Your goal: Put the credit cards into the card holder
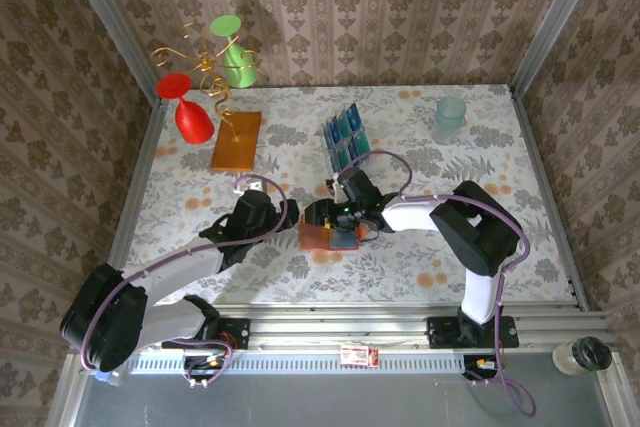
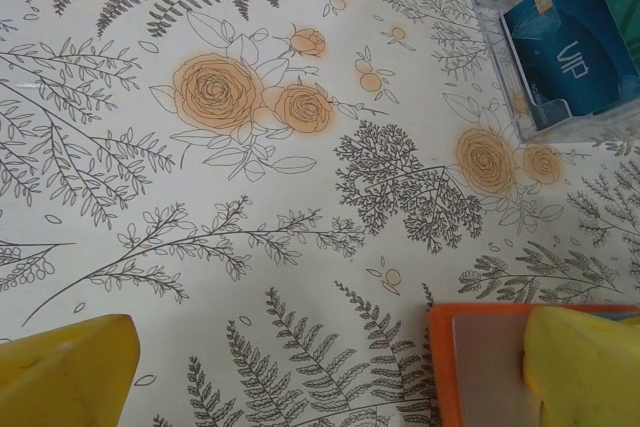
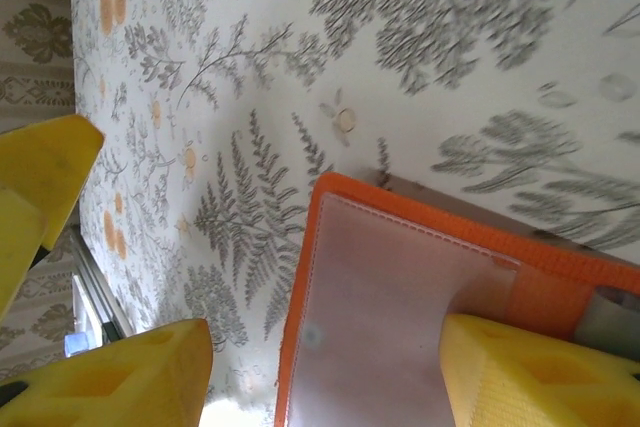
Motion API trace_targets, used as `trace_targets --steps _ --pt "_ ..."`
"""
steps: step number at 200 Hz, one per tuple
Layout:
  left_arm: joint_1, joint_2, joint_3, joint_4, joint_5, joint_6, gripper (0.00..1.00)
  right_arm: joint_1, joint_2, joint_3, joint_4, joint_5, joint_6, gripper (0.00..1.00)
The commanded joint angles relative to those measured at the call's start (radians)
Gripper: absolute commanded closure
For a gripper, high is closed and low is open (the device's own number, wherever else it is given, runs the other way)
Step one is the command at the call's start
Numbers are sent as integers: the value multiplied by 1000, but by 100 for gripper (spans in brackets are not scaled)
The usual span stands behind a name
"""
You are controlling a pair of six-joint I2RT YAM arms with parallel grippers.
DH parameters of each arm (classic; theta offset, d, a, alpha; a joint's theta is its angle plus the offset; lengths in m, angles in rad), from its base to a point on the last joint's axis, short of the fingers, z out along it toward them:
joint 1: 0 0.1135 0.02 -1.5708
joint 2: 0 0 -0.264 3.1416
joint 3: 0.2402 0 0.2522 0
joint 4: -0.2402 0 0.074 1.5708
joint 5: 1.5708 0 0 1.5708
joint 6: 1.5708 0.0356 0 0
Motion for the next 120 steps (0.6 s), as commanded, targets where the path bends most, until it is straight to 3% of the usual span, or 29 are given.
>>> trace_targets --steps 1,120 --pt "-3 -1 7 25 18 -4 0 -48 28 6 -99 -10 -68 38" --pt "-65 -6 -63 52 8 -9 0 -75 -83 30 -138 -29 -64 42"
